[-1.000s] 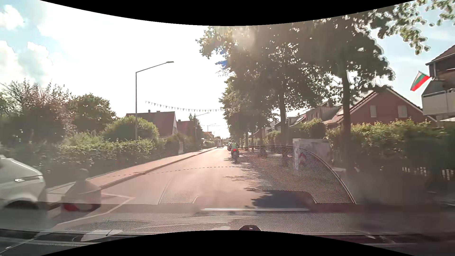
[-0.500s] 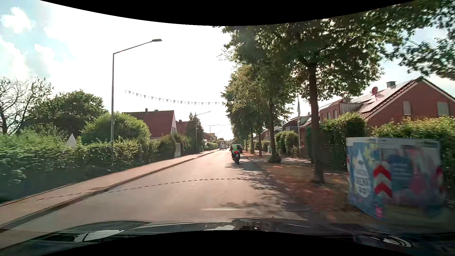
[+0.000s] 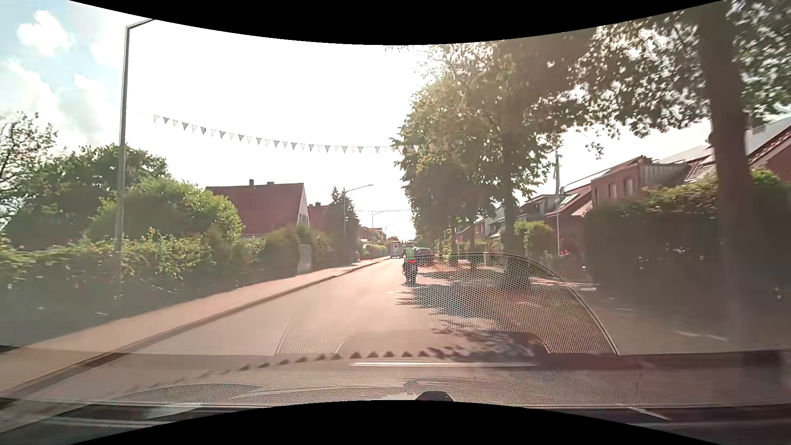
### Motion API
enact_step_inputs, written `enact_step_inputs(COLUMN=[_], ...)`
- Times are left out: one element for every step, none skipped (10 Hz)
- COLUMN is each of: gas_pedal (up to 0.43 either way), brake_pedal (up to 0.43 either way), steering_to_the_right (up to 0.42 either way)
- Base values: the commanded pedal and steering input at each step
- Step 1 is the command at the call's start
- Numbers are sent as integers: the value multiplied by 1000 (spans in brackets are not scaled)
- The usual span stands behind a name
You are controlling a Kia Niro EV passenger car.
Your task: Follow the waypoints while adhering to traffic rules and regulations
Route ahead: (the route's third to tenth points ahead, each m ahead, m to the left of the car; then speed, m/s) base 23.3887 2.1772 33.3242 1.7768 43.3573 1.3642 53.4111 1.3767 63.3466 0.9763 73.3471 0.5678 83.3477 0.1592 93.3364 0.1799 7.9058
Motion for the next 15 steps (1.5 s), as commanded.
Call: enact_step_inputs(gas_pedal=[138,130,130,130,130,130,130,118,118,110,110,110,110,110,118], brake_pedal=[0,0,0,0,0,0,0,0,0,0,0,0,0,0,0], steering_to_the_right=[-33,-33,-33,-33,-33,-33,-32,-30,-26,-20,-15,-10,-7,-2,1])
